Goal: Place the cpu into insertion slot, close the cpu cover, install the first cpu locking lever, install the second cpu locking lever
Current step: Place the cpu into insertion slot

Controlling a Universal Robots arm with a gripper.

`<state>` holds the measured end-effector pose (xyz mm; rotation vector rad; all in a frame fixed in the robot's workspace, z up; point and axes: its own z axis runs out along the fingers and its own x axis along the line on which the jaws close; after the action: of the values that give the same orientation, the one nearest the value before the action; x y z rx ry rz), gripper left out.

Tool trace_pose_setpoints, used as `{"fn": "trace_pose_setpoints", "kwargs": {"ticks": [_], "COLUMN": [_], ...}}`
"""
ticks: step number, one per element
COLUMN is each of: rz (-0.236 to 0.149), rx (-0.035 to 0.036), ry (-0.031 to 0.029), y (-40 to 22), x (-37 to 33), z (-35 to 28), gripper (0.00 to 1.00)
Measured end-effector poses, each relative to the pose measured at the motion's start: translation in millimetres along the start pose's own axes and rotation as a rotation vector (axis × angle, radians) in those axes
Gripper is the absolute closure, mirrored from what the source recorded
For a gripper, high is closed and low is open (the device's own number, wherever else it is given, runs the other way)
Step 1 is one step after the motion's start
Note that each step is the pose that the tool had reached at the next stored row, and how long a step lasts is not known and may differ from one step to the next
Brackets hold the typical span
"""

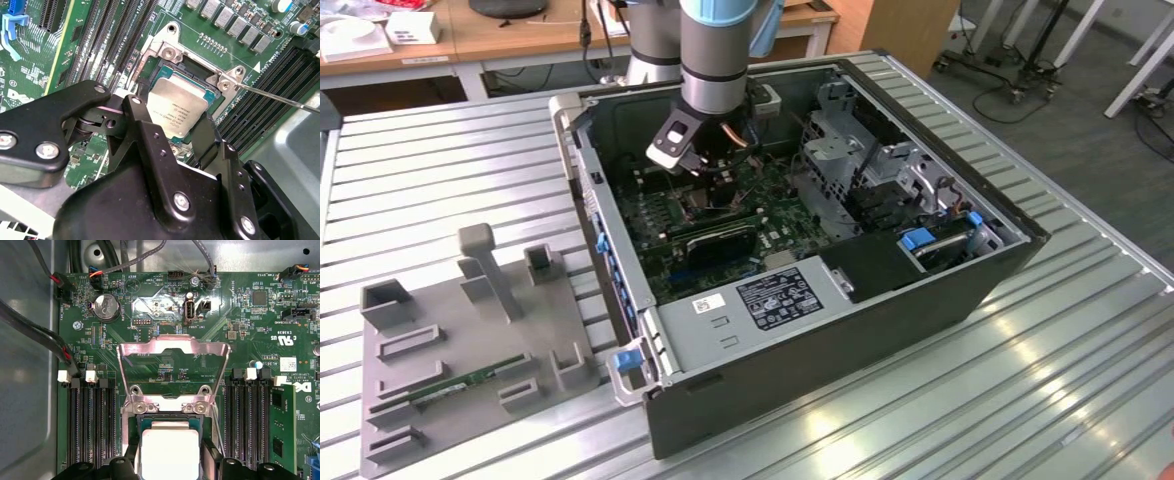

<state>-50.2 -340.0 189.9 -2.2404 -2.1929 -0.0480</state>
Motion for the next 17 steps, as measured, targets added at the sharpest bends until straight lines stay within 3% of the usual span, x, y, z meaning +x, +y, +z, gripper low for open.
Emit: {"fn": "trace_pose_setpoints", "kwargs": {"ticks": [17], "rz": [0.0], "rx": [-0.0002], "ry": [0.0004], "y": [0.1], "x": [0.1], "z": [-2.0], "gripper": [0.43]}}
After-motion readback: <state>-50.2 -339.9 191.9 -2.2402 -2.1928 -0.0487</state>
